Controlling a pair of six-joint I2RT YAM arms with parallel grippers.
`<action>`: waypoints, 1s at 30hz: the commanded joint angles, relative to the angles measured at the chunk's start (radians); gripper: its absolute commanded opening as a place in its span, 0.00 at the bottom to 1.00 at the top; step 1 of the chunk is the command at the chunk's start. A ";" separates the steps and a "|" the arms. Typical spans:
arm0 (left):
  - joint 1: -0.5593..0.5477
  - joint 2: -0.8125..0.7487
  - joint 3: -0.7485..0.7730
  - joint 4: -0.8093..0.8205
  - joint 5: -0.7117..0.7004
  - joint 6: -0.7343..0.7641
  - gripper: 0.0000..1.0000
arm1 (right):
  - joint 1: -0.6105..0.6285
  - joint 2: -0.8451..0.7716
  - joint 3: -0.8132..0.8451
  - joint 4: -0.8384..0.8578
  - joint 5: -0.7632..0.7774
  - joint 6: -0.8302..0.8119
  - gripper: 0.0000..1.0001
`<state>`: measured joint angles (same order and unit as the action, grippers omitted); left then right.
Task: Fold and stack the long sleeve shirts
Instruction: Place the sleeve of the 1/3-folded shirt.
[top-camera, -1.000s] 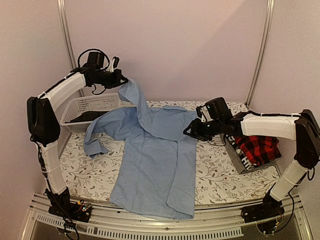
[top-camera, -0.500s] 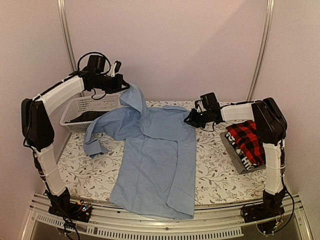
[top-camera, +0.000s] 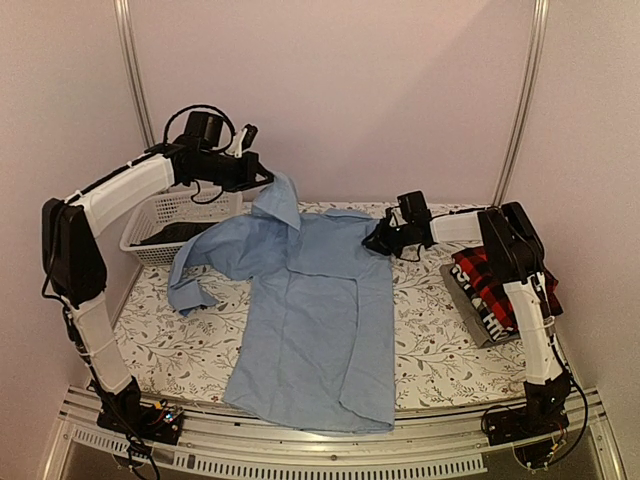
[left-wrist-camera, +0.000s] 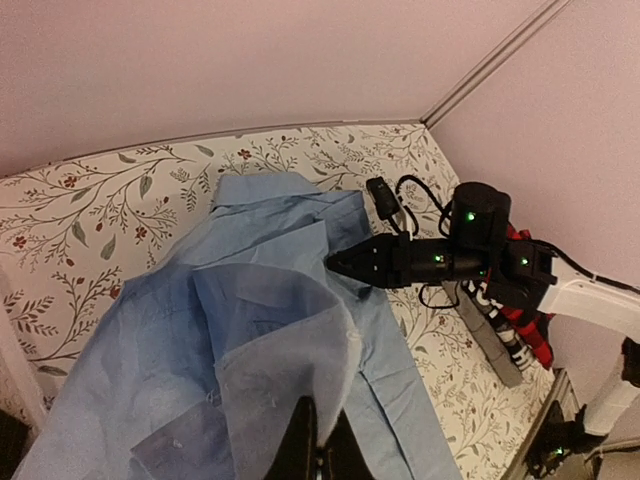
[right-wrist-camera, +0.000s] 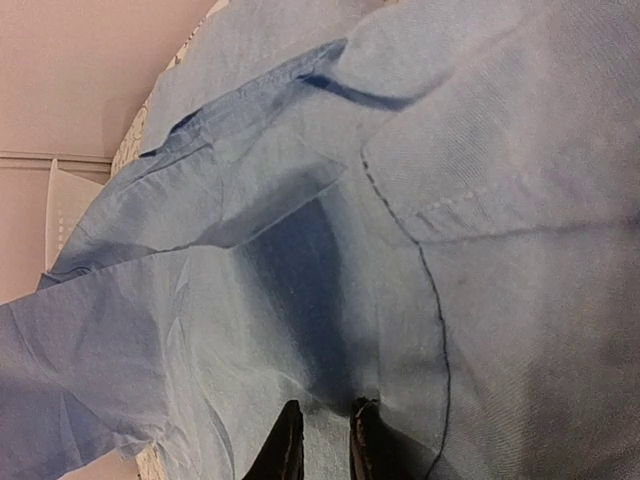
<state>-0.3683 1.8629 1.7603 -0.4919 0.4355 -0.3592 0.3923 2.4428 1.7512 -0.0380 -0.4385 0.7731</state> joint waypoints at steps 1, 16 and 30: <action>-0.038 -0.031 -0.012 0.000 0.048 0.016 0.00 | -0.042 0.110 0.110 -0.074 0.000 0.030 0.17; -0.191 0.072 0.028 -0.068 0.134 0.074 0.00 | -0.069 0.119 0.269 -0.103 -0.097 -0.035 0.24; -0.339 0.241 0.136 -0.171 0.209 0.139 0.00 | -0.052 -0.386 -0.184 -0.057 0.047 -0.177 0.45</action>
<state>-0.6647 2.0521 1.8336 -0.6178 0.5896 -0.2577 0.3298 2.1929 1.7237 -0.1375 -0.4461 0.6445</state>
